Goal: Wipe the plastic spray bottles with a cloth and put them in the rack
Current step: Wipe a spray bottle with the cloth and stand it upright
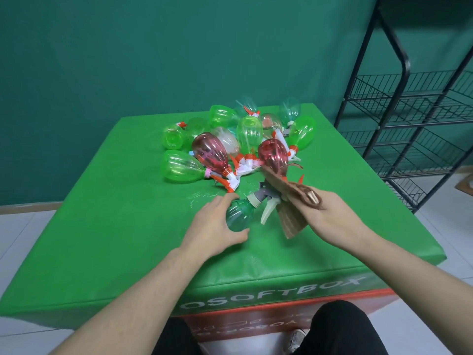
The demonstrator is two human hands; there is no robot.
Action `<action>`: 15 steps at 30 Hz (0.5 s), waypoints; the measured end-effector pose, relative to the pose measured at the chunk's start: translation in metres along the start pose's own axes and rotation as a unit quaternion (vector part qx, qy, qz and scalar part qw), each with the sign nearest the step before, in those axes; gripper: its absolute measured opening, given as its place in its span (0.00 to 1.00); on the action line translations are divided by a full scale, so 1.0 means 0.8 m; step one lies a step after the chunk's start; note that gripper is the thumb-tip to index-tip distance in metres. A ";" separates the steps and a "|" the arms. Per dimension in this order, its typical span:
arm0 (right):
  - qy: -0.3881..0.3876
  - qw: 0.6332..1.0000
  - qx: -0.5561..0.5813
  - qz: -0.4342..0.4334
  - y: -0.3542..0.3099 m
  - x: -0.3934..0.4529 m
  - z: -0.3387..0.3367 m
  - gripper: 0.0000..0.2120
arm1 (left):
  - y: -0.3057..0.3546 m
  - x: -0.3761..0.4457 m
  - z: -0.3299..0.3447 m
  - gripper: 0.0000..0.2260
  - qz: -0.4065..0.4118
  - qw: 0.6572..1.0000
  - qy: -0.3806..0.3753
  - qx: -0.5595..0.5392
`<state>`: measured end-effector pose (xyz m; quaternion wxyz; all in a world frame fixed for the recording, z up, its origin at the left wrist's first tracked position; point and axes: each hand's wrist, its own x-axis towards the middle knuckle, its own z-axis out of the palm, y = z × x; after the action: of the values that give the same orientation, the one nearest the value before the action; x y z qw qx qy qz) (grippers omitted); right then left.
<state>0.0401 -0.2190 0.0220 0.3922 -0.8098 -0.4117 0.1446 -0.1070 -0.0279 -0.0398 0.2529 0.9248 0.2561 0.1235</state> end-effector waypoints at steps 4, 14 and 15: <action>-0.046 0.999 -0.017 -0.021 -0.001 0.003 -0.002 0.15 | -0.001 -0.001 0.000 0.37 0.007 1.000 0.006 -0.013; -0.146 0.986 -0.061 0.055 -0.015 0.044 0.005 0.26 | 0.002 -0.001 0.005 0.38 0.050 0.998 -0.014 0.032; -0.149 0.985 -0.064 0.059 -0.016 0.047 0.006 0.25 | 0.003 0.000 0.005 0.38 0.050 0.998 -0.015 0.037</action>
<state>0.0535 -0.1821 0.0319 0.2646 -0.8255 -0.4251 0.2603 -0.1048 -0.0311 -0.0418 0.2163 0.9468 0.2102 0.1121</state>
